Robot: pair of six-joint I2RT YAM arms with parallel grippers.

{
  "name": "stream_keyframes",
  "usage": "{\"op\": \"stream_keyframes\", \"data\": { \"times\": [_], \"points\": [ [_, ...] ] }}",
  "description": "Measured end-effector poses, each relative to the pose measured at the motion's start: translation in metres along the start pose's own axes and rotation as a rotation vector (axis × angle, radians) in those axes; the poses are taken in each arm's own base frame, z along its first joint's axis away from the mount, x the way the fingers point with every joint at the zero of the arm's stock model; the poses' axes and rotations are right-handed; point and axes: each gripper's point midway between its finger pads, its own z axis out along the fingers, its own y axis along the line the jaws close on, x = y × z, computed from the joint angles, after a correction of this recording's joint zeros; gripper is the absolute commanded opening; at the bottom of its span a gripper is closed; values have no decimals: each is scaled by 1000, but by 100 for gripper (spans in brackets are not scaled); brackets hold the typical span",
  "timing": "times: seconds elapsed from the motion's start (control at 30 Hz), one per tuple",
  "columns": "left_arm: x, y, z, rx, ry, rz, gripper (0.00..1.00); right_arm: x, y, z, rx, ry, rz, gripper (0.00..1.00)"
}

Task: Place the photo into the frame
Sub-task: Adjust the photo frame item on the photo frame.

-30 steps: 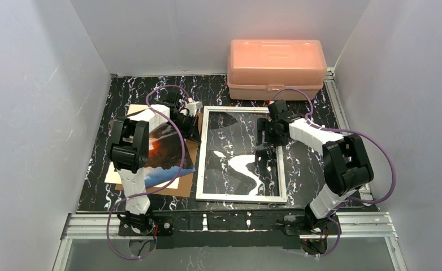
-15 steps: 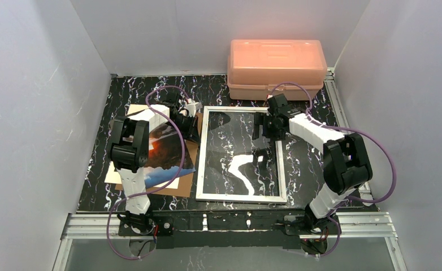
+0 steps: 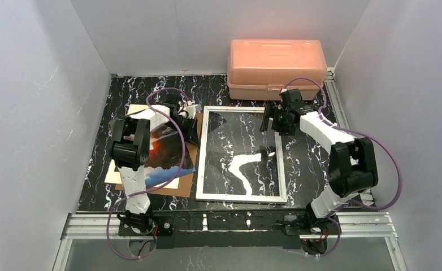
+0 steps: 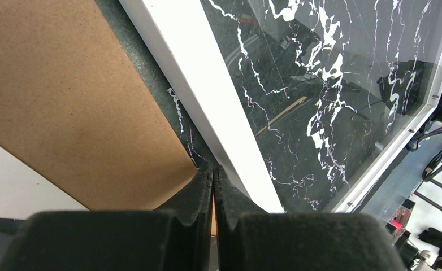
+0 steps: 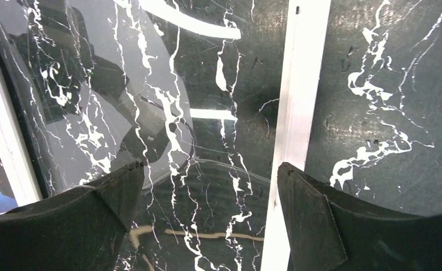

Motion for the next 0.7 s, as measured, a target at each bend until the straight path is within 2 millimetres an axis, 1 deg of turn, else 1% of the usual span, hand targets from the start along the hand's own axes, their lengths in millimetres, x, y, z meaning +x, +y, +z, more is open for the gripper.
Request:
{"op": "stream_keyframes", "data": {
  "times": [0.1, 0.4, 0.7],
  "points": [
    [0, 0, 0, 0, 0, 4, 0, 5, -3, 9, 4, 23, 3, 95],
    [1, 3, 3, 1, 7, 2, 0, 16, -9, 28, 15, 67, 10, 94],
    [0, 3, 3, 1, 7, 6, 0, 16, -5, 32, -16, 55, 13, 93]
  ]
}}
